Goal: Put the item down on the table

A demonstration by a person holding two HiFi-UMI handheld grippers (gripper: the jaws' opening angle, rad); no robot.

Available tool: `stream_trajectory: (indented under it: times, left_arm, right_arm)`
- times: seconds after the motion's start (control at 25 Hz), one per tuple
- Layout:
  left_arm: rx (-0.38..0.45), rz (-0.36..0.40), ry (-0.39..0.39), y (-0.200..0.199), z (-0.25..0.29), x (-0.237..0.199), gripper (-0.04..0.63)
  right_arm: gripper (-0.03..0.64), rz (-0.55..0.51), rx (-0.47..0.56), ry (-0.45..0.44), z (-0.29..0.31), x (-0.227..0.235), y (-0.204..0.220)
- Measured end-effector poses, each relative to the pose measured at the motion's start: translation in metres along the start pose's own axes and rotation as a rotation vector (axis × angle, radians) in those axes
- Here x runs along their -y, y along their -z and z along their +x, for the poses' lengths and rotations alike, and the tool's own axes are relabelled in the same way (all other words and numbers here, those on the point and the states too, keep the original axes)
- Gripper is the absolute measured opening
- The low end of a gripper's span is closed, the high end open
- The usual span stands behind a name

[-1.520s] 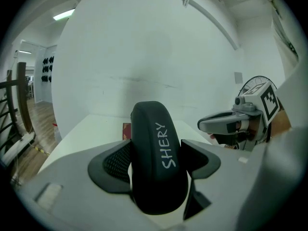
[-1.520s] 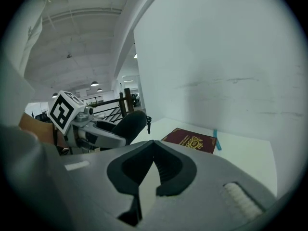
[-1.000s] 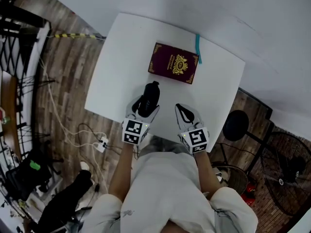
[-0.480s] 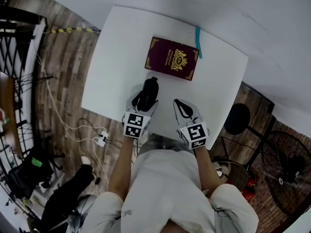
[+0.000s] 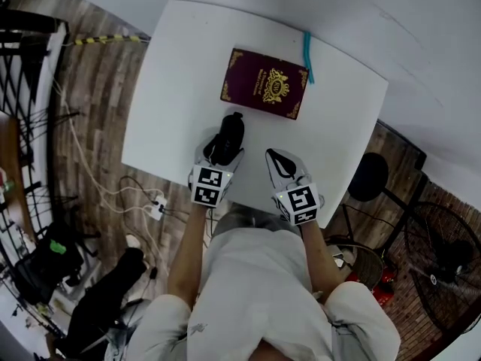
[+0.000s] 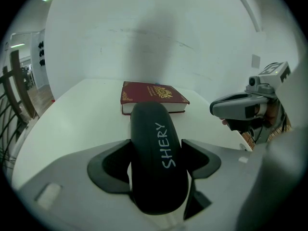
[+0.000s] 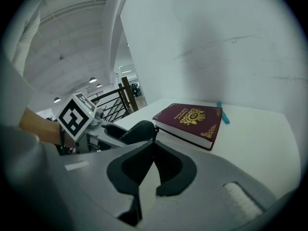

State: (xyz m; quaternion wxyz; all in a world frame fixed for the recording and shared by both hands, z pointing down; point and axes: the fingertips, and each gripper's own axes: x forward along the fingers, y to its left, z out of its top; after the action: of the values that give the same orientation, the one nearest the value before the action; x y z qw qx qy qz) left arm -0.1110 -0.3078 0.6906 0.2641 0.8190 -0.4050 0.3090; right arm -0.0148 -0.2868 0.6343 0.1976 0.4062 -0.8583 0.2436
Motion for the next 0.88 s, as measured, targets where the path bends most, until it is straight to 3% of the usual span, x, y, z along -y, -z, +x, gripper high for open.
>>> stream_trajectory:
  times: [0.88]
  left_arm:
    - [-0.039,0.004,-0.023,0.003,0.014,0.002,0.362]
  right_arm:
    - [0.005,0.013,-0.02,-0.017,0.005,0.005,0.01]
